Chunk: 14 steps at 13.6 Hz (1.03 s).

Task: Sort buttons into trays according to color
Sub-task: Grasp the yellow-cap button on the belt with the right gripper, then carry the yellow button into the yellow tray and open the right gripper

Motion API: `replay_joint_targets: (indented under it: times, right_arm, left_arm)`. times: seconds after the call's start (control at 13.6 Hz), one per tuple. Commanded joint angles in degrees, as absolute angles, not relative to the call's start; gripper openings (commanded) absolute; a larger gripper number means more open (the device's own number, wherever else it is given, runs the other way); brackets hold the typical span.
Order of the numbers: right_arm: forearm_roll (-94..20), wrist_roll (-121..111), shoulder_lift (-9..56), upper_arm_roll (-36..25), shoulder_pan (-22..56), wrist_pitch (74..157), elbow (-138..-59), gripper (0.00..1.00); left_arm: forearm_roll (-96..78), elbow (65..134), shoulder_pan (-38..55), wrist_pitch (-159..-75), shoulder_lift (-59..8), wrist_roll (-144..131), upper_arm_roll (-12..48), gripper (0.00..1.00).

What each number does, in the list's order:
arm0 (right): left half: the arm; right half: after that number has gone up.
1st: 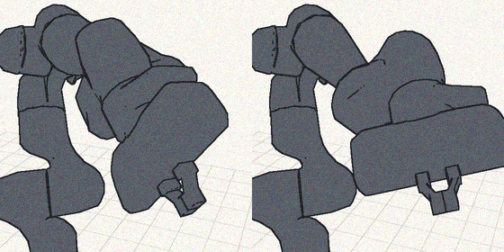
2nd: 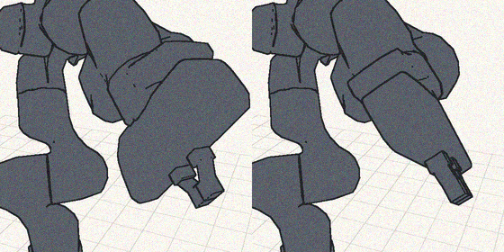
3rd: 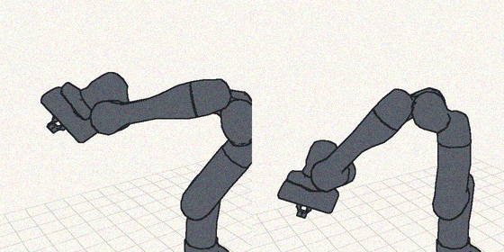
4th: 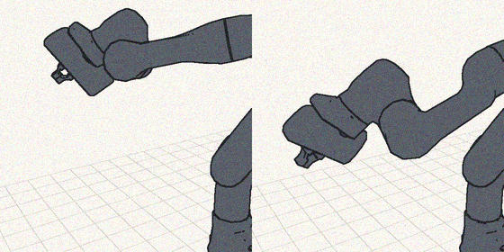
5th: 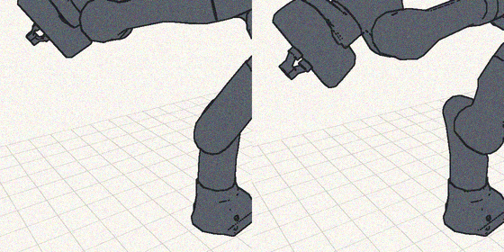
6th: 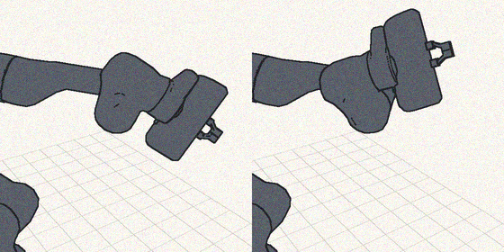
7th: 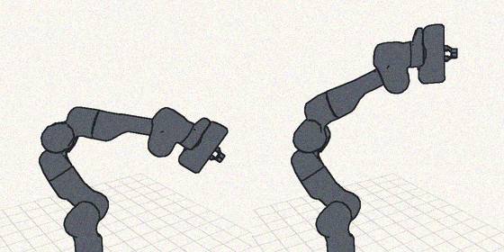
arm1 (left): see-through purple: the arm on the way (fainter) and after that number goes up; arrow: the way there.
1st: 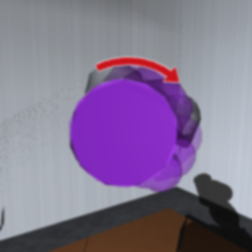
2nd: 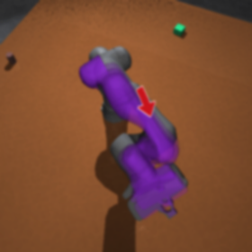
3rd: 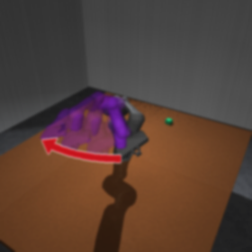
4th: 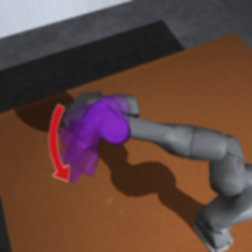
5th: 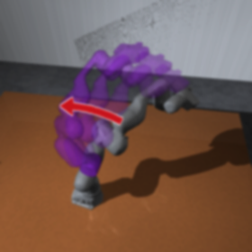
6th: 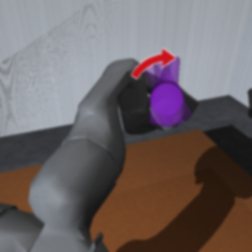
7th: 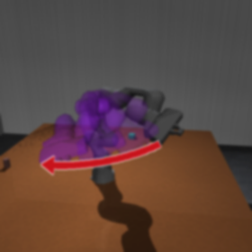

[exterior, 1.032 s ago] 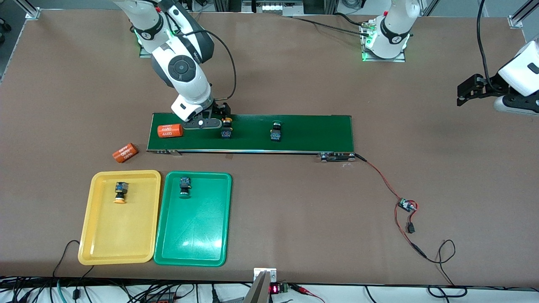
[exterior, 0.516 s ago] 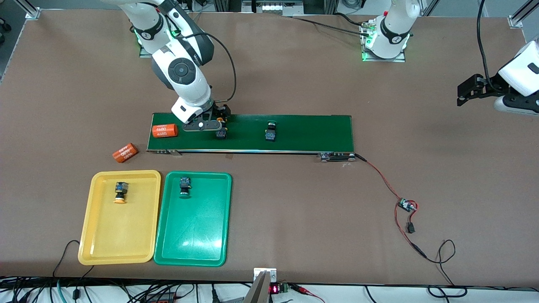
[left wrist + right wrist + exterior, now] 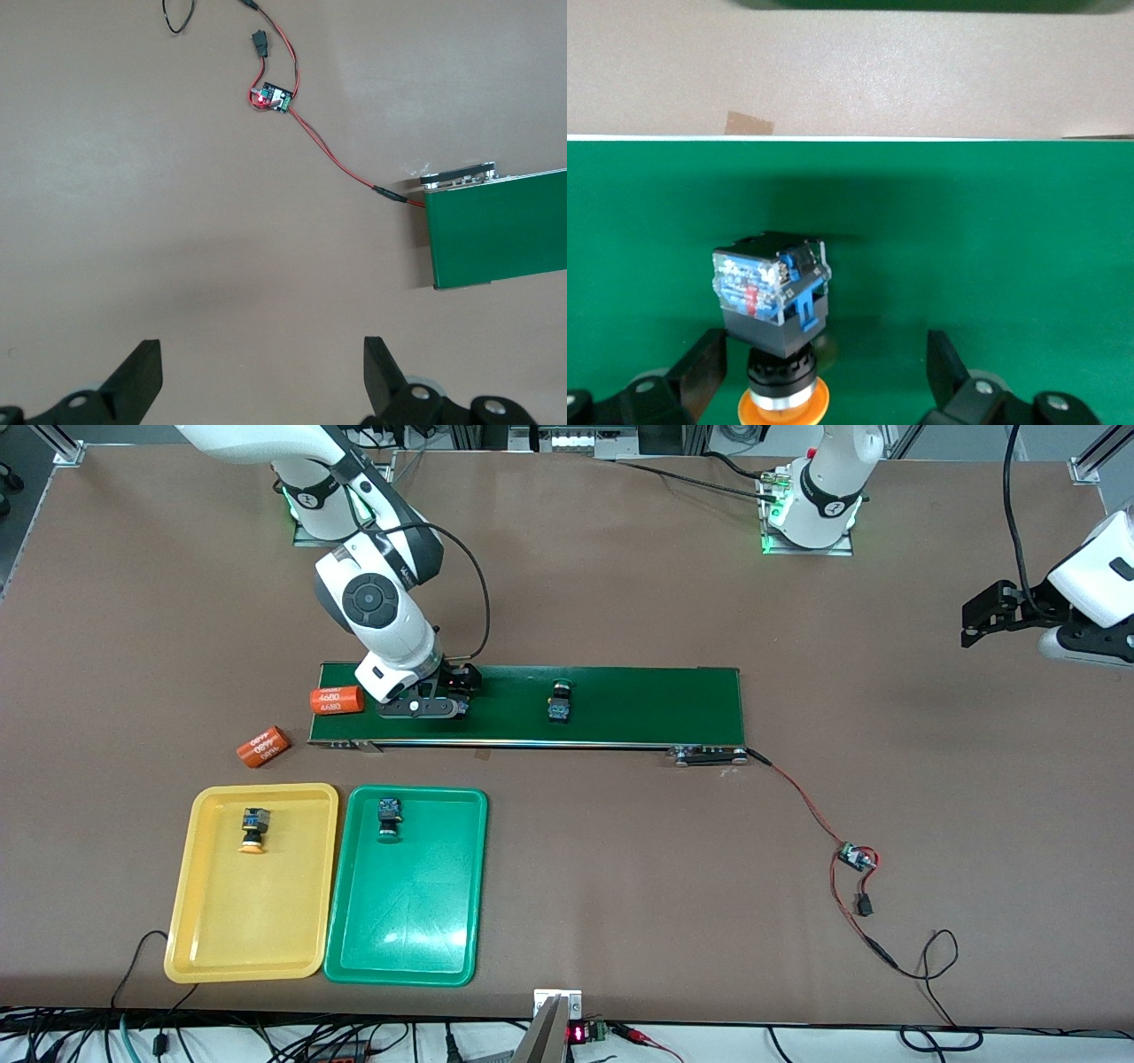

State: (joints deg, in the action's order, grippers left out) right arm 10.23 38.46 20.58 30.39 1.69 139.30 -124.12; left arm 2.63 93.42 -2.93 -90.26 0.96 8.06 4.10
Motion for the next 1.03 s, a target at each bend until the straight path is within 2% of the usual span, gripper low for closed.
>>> replay_joint_targets:
  times: [0.0, 0.15, 0.22, 0.44, 0.59, 0.81, 0.96]
  right_arm:
    - [11.3, 39.2, 21.1, 30.1, 1.9, 139.4, -123.3, 0.96]
    - [11.3, 39.2, 21.1, 30.1, 1.8, 139.4, -123.3, 0.89]
    - [11.4, 39.1, 21.1, 30.1, 1.8, 139.4, -123.3, 0.81]
    - [12.6, 39.0, 21.2, 30.1, 1.8, 139.3, -123.3, 0.37]
    - [13.4, 38.9, 21.4, 29.1, 1.8, 139.1, -123.3, 0.20]
    - [13.3, 38.4, 20.7, 28.8, 1.5, 138.4, -121.9, 0.12]
    - [13.3, 37.5, 19.0, 28.0, 1.3, 133.9, -116.1, 0.12]
  left_arm:
    - [2.4, 93.0, -3.1, -89.0, 1.6, 7.9, 4.2, 1.00]
    - [2.3, 92.7, -3.2, -88.9, 1.6, 8.0, 4.1, 1.00]
    - [2.3, 92.6, -3.2, -88.9, 1.6, 7.9, 4.1, 1.00]
    - [2.3, 91.6, -3.1, -88.5, 1.0, 7.8, 4.2, 1.00]
    - [2.3, 91.6, -3.1, -87.6, 1.0, 7.8, 4.2, 1.00]
    - [2.3, 91.5, -3.1, -87.6, 0.9, 7.8, 4.1, 1.00]
    - [2.3, 91.4, -3.2, -87.6, 0.9, 7.8, 4.1, 1.00]
